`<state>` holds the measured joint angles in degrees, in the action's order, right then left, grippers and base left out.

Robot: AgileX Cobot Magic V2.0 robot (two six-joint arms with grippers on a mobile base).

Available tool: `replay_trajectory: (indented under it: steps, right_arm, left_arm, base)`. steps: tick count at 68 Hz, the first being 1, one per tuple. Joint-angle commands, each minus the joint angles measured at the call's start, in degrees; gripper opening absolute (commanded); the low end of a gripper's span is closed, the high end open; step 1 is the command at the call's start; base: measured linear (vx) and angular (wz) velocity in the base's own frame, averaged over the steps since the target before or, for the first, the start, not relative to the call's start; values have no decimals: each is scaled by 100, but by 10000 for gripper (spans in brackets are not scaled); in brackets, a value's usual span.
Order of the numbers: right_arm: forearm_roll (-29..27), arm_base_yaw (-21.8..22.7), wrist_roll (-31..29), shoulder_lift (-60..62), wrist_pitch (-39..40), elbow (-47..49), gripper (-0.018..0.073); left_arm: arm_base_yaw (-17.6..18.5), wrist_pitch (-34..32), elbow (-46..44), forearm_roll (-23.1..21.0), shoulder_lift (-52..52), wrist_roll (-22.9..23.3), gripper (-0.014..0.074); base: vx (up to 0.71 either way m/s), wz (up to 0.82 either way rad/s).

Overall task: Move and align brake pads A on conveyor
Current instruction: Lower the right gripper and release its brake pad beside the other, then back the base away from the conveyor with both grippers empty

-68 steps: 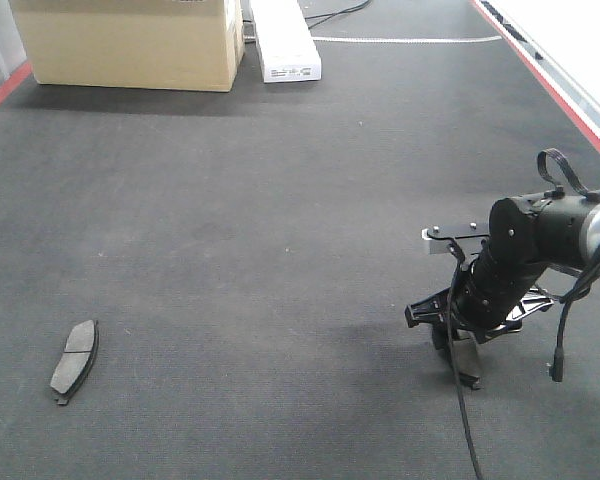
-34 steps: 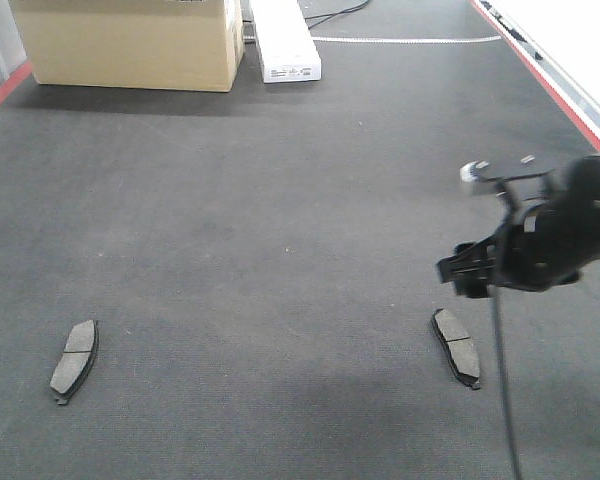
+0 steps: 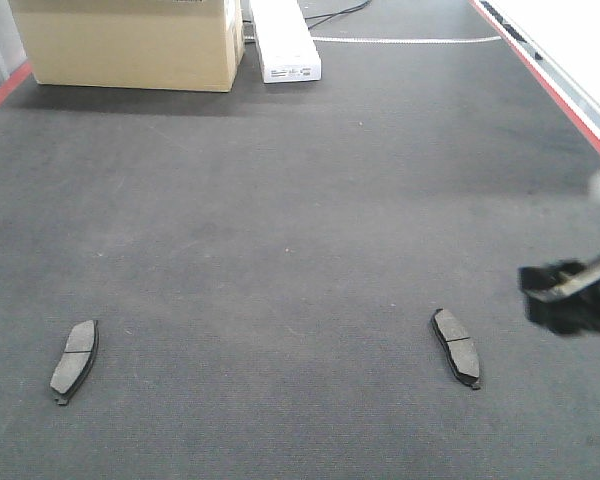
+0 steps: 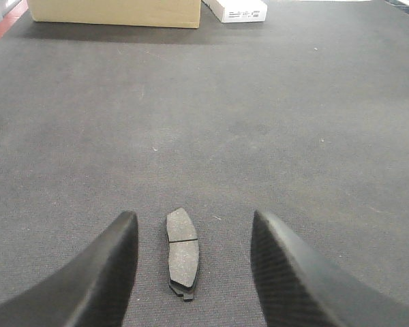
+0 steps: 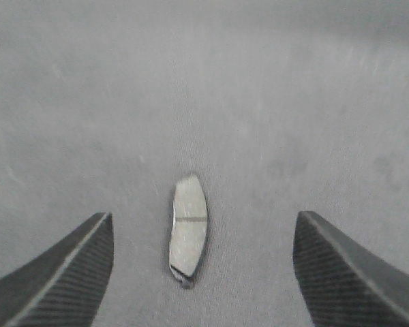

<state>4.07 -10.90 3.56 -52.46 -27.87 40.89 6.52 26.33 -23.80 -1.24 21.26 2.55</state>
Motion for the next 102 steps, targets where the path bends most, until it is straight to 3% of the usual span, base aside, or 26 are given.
replay_trajectory:
  steps: [1,22,38,102]
  right_arm:
    - [67,6,-47,743,837,-321,534]
    - [-407,6,-47,2574,1210,-1435,534]
    - [-407,6,-47,3544,1308,-1837,534]
    - [-407,6,-47,3608,1184,-1858,524]
  left_arm:
    - [23,-432,-146,-42,51,-5,355]
    - [23,-432,-146,-42,51,-5,355]
    - [23,-432,-146,-42,51,-5,355]
    - [23,-432,-146,-42,51,-5,355]
  base:
    - [0,0]
    - [0,0]
    - [0,0]
    - [-1,1]
